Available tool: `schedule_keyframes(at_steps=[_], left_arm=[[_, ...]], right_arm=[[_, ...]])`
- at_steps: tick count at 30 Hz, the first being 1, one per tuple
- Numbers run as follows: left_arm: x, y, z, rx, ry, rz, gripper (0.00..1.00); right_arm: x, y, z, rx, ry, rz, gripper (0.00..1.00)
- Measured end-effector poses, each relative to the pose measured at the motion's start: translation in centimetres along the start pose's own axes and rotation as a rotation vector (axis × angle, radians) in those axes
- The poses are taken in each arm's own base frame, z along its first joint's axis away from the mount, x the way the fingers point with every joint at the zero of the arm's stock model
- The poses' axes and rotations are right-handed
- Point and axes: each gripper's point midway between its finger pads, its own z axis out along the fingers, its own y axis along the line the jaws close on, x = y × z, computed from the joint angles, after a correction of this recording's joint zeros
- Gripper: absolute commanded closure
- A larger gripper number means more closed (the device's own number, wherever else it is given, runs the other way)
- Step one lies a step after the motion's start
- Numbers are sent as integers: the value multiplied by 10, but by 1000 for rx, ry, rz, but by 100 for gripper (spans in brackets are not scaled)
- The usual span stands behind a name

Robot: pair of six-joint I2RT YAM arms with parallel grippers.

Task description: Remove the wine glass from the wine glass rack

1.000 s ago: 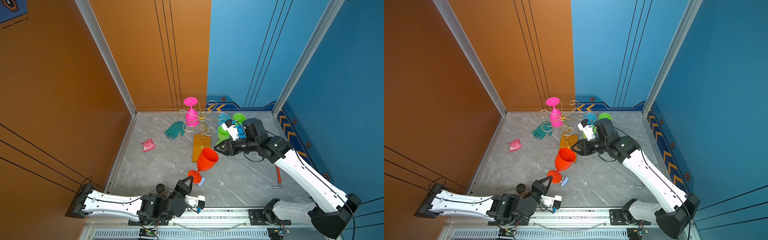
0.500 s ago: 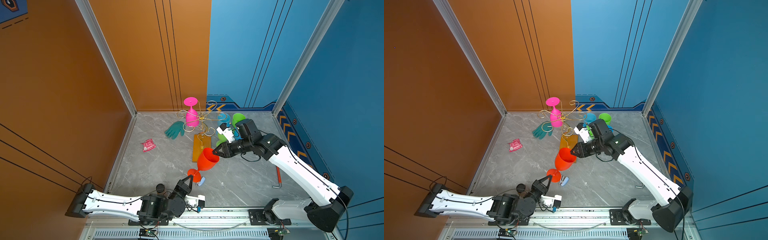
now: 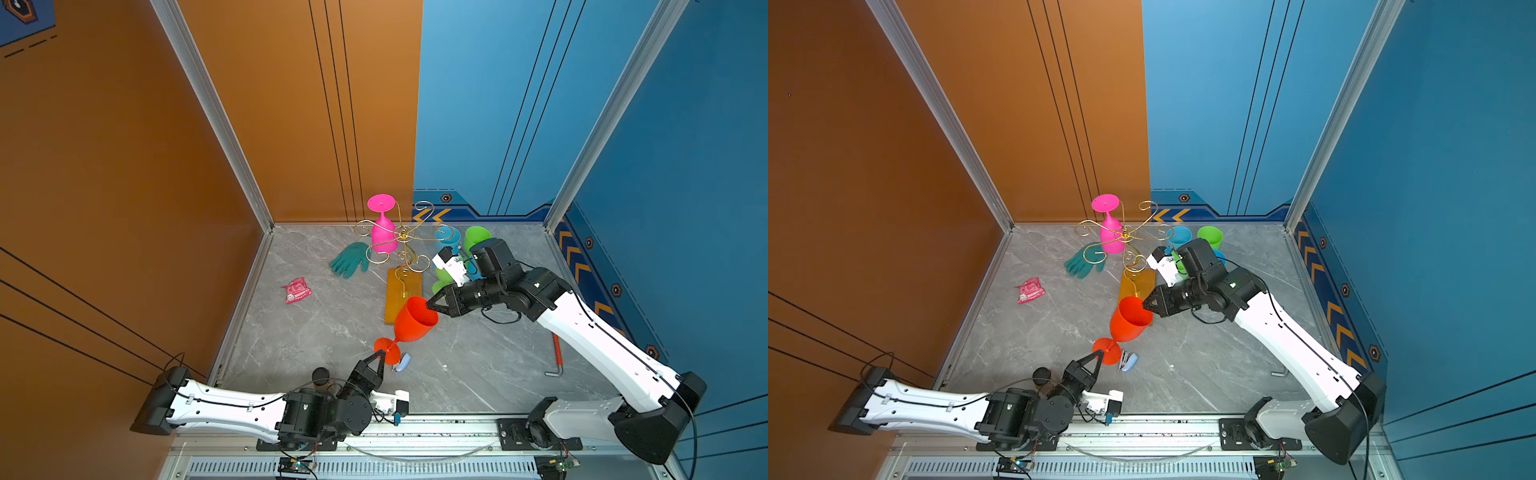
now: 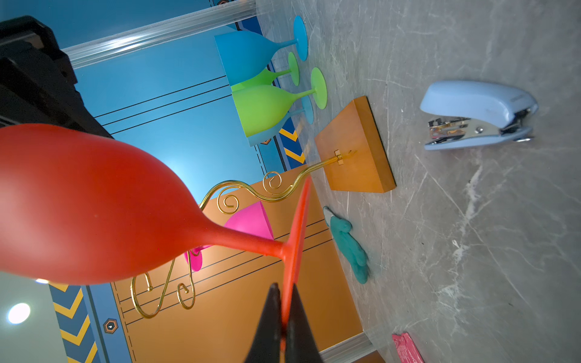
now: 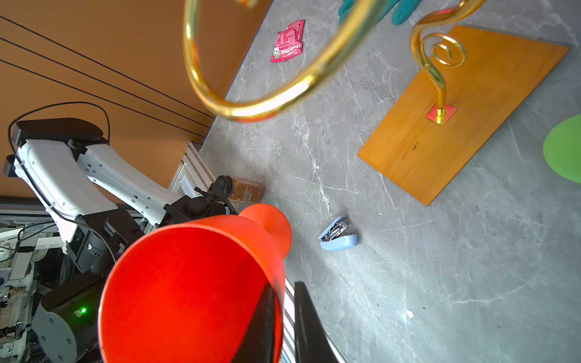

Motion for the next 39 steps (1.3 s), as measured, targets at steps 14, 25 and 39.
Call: schedule_keyframes(at_steps=[14,25,39], left_arm=[[-1,-1,0,2,1,6,97],[-2,-2,0,2,-4,-38,67],[-7,-11,-3,44,-65,-215,9]], right_arm=[[2,1,1,0,7,-13,100],[3,-1,0,8,12,-9,100],[-8,-16,-21,92,-75,-11,100]])
